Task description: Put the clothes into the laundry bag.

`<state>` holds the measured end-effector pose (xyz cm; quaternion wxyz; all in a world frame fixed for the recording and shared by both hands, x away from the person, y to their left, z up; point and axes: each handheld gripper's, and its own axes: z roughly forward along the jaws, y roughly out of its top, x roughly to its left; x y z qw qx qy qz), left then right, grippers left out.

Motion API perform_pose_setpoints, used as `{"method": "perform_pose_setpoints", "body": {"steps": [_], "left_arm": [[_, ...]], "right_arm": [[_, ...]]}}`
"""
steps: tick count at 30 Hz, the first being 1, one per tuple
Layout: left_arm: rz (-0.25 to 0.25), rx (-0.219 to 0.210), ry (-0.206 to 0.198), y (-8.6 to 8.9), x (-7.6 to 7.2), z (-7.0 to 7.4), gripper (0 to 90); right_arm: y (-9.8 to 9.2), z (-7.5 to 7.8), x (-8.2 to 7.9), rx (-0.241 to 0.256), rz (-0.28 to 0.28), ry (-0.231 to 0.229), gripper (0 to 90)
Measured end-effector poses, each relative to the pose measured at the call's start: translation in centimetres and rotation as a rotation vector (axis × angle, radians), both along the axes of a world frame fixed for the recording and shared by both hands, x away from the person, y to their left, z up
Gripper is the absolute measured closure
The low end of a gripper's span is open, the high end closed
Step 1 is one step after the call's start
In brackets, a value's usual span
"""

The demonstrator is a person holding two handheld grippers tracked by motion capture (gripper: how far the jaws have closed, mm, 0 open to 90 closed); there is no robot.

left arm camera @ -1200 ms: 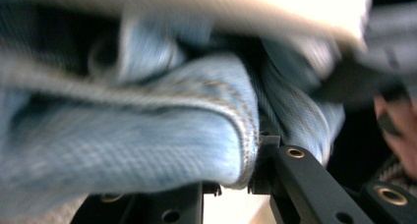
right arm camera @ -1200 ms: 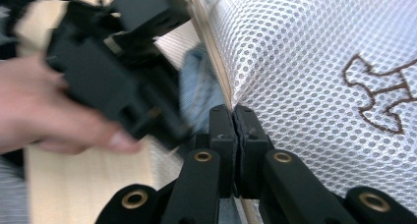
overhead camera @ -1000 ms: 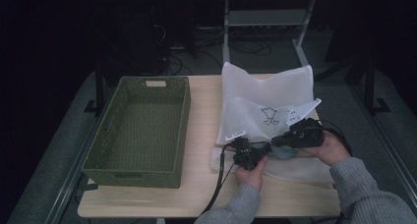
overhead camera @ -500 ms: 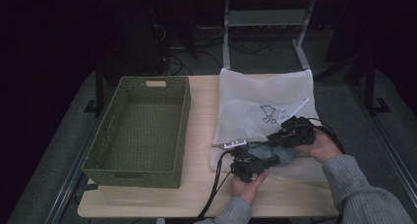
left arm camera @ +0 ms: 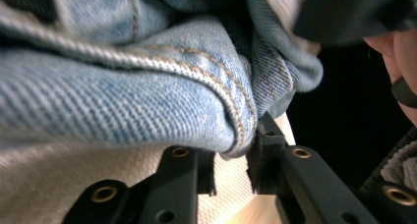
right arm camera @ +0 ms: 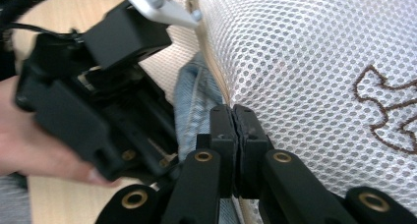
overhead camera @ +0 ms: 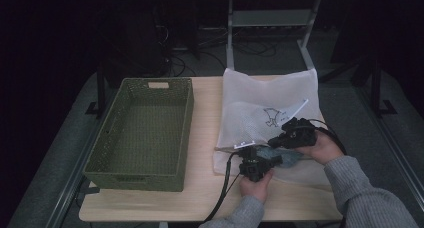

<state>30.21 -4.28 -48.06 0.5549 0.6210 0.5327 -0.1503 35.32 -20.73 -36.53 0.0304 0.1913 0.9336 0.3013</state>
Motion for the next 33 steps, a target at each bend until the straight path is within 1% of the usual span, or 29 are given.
{"method": "perform_pose_setpoints", "body": {"steps": [2, 3, 4, 5, 6, 7, 8, 9, 10, 11, 12, 13, 14, 15, 17, 18, 19, 22, 25, 26, 29, 31, 32, 33], "left_arm": [[0.018, -0.012, -0.007, 0.3, 0.3, 0.3, 78.2], [0.040, -0.030, -0.012, 0.6, 0.5, 0.6, 78.4], [0.064, -0.045, -0.026, 0.9, 0.7, 0.9, 78.4], [0.087, -0.045, -0.041, 1.3, 1.1, 1.2, 78.5], [0.096, -0.045, -0.039, 1.6, 1.4, 1.3, 78.5], [0.102, -0.042, -0.029, 1.7, 1.6, 1.3, 78.4], [0.097, -0.025, -0.028, 1.7, 1.6, 1.1, 78.4], [0.086, -0.017, -0.027, 1.7, 1.6, 1.0, 78.3], [0.077, -0.017, -0.017, 1.7, 1.5, 0.7, 78.2], [0.071, -0.017, -0.013, 1.7, 1.4, 0.5, 78.2], [0.068, -0.016, -0.012, 1.7, 1.4, 0.4, 78.2], [0.061, -0.013, -0.010, 1.7, 1.4, 0.3, 78.1], [0.056, -0.008, -0.009, 1.8, 1.4, 0.4, 78.0], [0.052, -0.004, -0.009, 1.8, 1.5, 0.4, 77.9], [0.039, 0.002, -0.009, 2.0, 1.6, 0.5, 77.9], [0.033, 0.007, -0.009, 2.0, 1.7, 0.5, 77.8], [0.028, 0.011, -0.006, 2.1, 1.7, 0.5, 77.8], [0.027, 0.015, -0.003, 2.2, 1.8, 0.5, 77.7], [0.024, 0.015, 0.000, 2.2, 1.8, 0.5, 77.6], [0.024, 0.015, 0.001, 2.2, 1.8, 0.5, 77.6], [0.023, 0.014, 0.002, 2.2, 1.9, 0.5, 77.6], [0.022, 0.017, 0.003, 2.2, 1.9, 0.5, 77.6], [0.022, 0.018, 0.002, 2.2, 1.9, 0.5, 77.7], [0.022, 0.019, 0.002, 2.1, 1.8, 0.5, 77.7]], "right_arm": [[-0.1, 0.2, -0.3, 0.016, 0.014, 0.001, 88.2], [-0.2, 0.4, -0.5, 0.029, 0.026, 0.010, 88.4], [-0.4, 0.6, -0.7, 0.046, 0.044, 0.022, 88.4], [-0.6, 0.7, -1.0, 0.068, 0.053, 0.024, 88.4], [-0.7, 0.8, -1.2, 0.080, 0.059, 0.030, 88.4], [-0.9, 0.6, -1.2, 0.081, 0.058, 0.031, 88.3], [-1.0, 0.4, -1.2, 0.072, 0.047, 0.031, 87.1], [-1.0, -0.1, -1.1, 0.056, 0.029, 0.030, 84.8], [-1.1, -0.3, -1.0, 0.051, 0.024, 0.031, 84.2], [-1.1, -0.5, -1.0, 0.052, 0.034, 0.038, 80.2], [-1.1, -0.6, -1.1, 0.056, 0.034, 0.026, 75.8], [-1.2, -0.5, -1.4, 0.066, 0.037, 0.011, 74.4], [-1.3, -0.4, -1.7, 0.077, 0.050, 0.005, 73.5], [-1.4, -0.4, -2.1, 0.079, 0.056, -0.010, 72.8], [-1.5, -0.6, -2.8, 0.078, 0.076, -0.020, 71.4], [-1.6, -0.8, -3.1, 0.070, 0.079, -0.025, 70.9], [-1.6, -1.2, -3.5, 0.064, 0.087, -0.017, 69.9], [-1.4, -2.6, -4.2, 0.044, 0.103, -0.013, 68.3], [-0.9, -4.3, -4.7, 0.001, 0.104, -0.003, 66.0], [-0.6, -4.8, -4.7, -0.018, 0.106, -0.004, 64.5], [0.2, -6.1, -4.8, -0.053, 0.110, -0.004, 63.2], [0.5, -6.6, -4.8, -0.066, 0.109, -0.005, 62.2], [0.8, -6.9, -4.8, -0.085, 0.114, -0.010, 62.3], [1.0, -7.0, -4.8, -0.092, 0.112, -0.017, 62.6]]}}
